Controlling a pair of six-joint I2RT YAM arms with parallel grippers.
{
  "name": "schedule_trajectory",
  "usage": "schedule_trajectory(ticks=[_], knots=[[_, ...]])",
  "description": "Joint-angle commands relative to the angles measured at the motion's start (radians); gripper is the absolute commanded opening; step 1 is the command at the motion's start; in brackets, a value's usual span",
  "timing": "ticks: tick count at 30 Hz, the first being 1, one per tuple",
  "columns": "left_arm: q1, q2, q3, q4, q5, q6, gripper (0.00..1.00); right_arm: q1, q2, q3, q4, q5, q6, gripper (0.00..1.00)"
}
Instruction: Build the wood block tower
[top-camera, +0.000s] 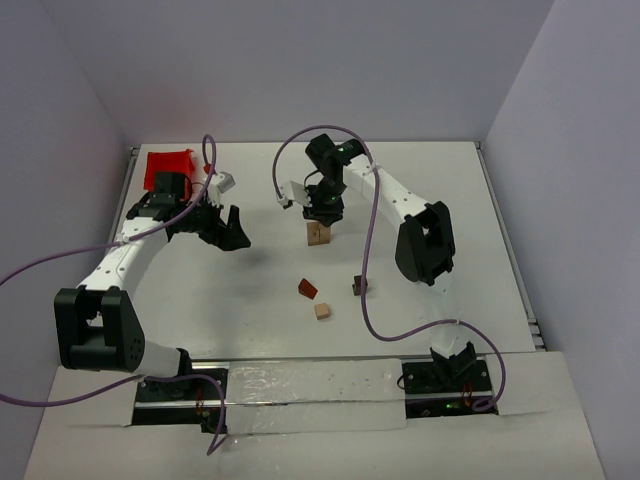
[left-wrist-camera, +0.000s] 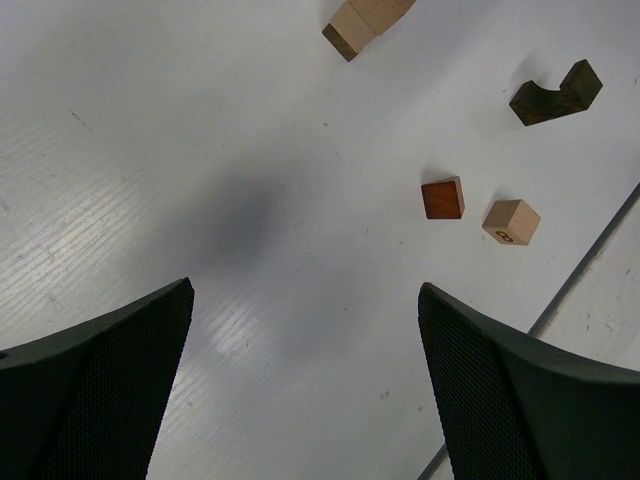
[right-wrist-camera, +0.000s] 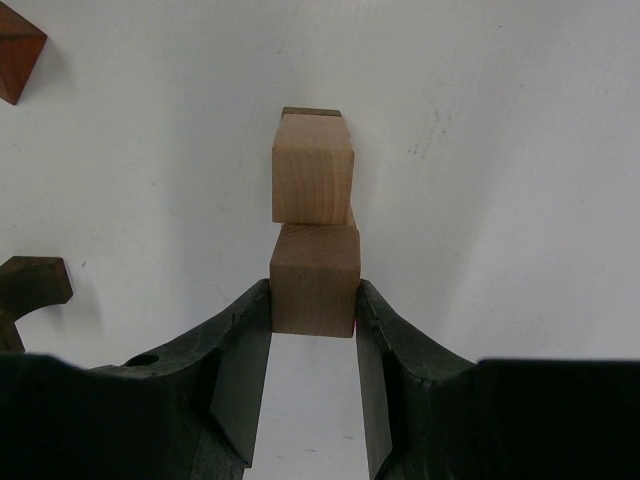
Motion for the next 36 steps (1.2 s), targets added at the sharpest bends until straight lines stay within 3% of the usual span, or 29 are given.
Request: schedule_trajectory(ticks=[1,21,25,32,36], knots=[[0.008,0.005,0.046,-0.004,0.030,0.023,0.99,0.008,-0.003,0.000,0.012,0.005,-0.014,0.39],[0.008,0.011,0.052,-0.011,0.031,0.033,0.99,0.007,0.001,-0.003,0.015,0.010,-0.008,0.43],[0.008,0.012,0.056,-0.013,0.031,0.034,0.99,0.007,0.000,-0.006,0.017,0.013,-0.004,0.53],[0.008,0.017,0.061,-0.014,0.032,0.037,0.99,0.009,-0.005,-0.008,0.024,0.010,0.010,0.82],[0.008,0.006,0.058,-0.006,0.033,0.033,0.99,0.008,-0.017,-0.001,0.023,-0.004,0.015,0.90]])
